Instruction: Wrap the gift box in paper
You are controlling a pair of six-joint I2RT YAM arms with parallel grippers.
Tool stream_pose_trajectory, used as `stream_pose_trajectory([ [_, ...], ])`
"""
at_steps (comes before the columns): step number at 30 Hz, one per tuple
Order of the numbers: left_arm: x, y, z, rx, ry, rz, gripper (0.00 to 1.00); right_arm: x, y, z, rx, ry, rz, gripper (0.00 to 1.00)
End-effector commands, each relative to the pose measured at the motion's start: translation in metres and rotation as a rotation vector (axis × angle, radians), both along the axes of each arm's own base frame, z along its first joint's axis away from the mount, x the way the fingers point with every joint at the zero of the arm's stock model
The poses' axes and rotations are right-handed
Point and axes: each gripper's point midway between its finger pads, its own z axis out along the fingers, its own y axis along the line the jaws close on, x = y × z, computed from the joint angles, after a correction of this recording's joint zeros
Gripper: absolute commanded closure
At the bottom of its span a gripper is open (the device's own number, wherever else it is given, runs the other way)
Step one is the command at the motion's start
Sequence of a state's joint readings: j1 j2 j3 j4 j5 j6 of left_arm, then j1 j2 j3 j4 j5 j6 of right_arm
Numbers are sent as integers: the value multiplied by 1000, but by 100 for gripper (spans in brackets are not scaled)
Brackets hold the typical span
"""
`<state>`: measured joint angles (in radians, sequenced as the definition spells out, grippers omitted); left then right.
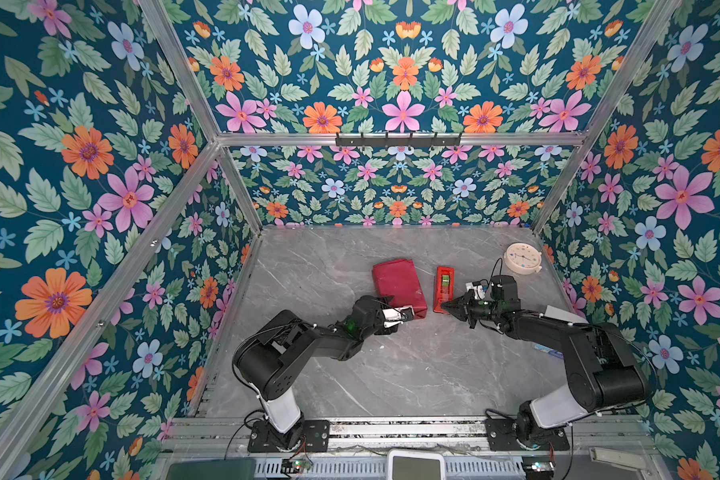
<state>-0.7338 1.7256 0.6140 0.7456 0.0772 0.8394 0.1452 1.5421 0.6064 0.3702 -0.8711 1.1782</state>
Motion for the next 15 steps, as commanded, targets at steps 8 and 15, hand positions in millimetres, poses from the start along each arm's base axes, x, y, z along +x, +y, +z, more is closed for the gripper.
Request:
stream_pose_trajectory([
  [8,-2,4,-10,26,34,9,29,-1,-2,-31,-38,29,3,100],
  [15,-2,3,-10,28,36,9,29,-3,-5,-61,-73,82,-2,100],
])
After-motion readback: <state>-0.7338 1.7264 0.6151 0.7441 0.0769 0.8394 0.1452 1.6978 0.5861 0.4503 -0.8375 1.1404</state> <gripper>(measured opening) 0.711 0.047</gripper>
